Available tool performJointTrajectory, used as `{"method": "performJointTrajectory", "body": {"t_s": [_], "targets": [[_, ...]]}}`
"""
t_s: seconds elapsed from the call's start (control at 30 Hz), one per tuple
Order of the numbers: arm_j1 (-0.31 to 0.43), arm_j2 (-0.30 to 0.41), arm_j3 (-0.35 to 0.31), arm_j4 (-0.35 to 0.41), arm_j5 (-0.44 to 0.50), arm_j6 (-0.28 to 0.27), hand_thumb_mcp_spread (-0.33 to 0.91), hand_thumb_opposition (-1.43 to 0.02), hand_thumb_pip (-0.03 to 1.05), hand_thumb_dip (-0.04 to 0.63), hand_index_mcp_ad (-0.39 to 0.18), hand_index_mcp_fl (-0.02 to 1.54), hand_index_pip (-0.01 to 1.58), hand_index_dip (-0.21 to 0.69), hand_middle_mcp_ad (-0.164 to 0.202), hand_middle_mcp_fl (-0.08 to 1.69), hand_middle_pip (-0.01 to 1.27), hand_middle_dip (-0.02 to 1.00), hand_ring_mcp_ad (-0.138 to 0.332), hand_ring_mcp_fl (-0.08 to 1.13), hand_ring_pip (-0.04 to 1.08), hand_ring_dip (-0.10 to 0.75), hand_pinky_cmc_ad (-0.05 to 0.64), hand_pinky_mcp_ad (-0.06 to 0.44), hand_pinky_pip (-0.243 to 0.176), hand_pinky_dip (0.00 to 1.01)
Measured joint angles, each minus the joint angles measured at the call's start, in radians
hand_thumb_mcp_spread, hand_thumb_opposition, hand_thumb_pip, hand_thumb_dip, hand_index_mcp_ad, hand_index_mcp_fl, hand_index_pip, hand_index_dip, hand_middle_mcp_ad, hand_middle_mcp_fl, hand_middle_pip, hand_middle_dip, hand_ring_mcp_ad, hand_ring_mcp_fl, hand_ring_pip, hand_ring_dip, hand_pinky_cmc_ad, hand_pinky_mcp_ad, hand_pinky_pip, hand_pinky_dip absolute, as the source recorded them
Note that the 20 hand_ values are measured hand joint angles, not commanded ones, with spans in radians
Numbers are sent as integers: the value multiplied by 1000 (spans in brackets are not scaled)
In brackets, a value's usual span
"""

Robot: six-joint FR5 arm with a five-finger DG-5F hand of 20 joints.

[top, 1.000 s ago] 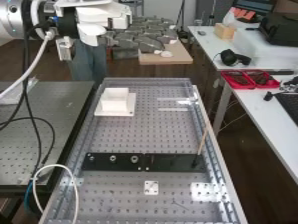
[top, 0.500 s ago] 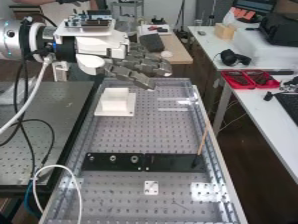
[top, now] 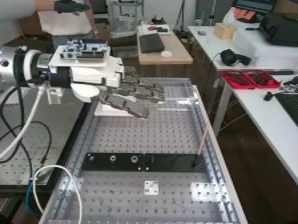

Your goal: Grab the larger nut and place it in the white container

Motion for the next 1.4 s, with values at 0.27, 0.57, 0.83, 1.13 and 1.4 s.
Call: {"method": "performJointTrajectory", "body": {"t_s": [0.27, 0.57, 0.83, 1.13, 1.4], "targets": [[6, -3, -26, 16, 14, -29, 342, -848, 703, 206, -201, 9, 1333, 33, 38, 56, 120, 199, 113, 0, 75, 87, 314, 264, -61, 365], [-34, -49, -40, 61, -69, -75, 342, -848, 721, 206, -201, 2, 1414, 49, 42, 16, 120, 204, 115, 0, 75, 87, 314, 264, -61, 370], [-102, -118, -31, 108, -175, -117, 340, -866, 721, 206, -202, 2, 1456, 80, 38, 9, 119, 202, 113, 0, 79, 96, 314, 264, -61, 380], [-151, -196, 1, 130, -269, -188, 340, -873, 721, 206, -202, 5, 1496, 110, 38, 5, 119, 206, 115, 0, 82, 96, 316, 265, -63, 380], [-188, -240, -11, 175, -309, -221, 342, -880, 721, 206, -213, 2, 1527, 110, 38, 2, 119, 206, 115, 0, 79, 96, 316, 265, -61, 380]]}}
